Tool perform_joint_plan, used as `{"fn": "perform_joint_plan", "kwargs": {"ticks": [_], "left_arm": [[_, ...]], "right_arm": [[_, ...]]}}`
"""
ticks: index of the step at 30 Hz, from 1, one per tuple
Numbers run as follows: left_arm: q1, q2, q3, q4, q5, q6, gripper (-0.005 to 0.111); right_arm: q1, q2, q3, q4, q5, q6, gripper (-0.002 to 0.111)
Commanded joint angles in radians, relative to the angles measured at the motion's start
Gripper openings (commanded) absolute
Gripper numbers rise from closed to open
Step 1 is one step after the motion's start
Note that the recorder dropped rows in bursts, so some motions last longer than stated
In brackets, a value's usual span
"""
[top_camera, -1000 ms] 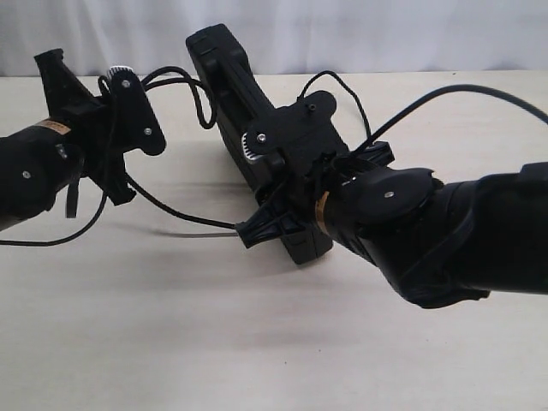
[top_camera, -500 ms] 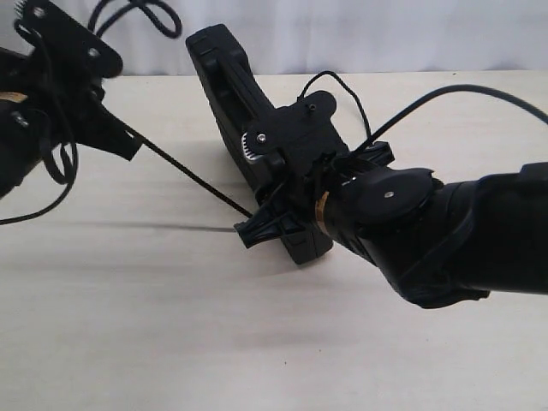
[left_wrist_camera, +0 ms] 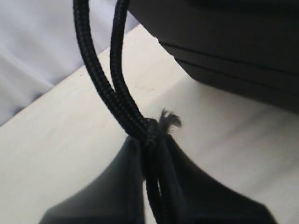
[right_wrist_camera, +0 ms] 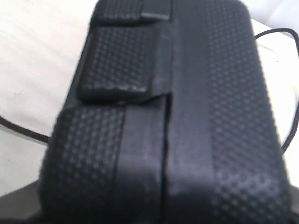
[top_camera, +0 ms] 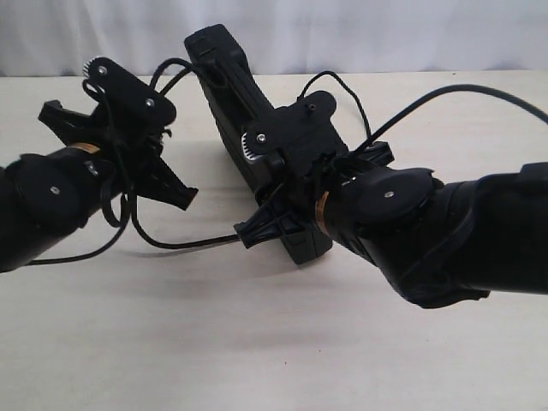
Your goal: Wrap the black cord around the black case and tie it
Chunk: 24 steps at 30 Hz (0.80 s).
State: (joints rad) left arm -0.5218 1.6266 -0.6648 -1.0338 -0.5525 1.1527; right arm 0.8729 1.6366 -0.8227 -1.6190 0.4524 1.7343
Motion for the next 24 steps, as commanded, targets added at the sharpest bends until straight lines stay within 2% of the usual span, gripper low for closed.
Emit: {"fn": "perform_joint_plan", "kwargs": {"ticks": [1, 9, 17, 24], "left_arm": [[-0.014, 0.049, 0.000, -0.070, -0.058, 0.006, 0.000], [-0.014, 0.057, -0.004, -0.066, -0.060, -0.027, 0.000], [-0.014, 0.071, -0.077, -0.131, -0.010, -0.019, 0.000], [-0.016, 0.116, -0.081, -0.133, 0.074, 0.023, 0.000]], "right_arm": [[0.001, 0.023, 0.015, 0.066, -0.113, 0.007, 0.004], [0.001, 0.023, 0.015, 0.066, -0.113, 0.007, 0.004], [0.001, 0.023, 0.015, 0.066, -0.115, 0.034, 0.004], [0.001, 0.023, 0.015, 0.066, -0.143, 0.037, 0.004]]}}
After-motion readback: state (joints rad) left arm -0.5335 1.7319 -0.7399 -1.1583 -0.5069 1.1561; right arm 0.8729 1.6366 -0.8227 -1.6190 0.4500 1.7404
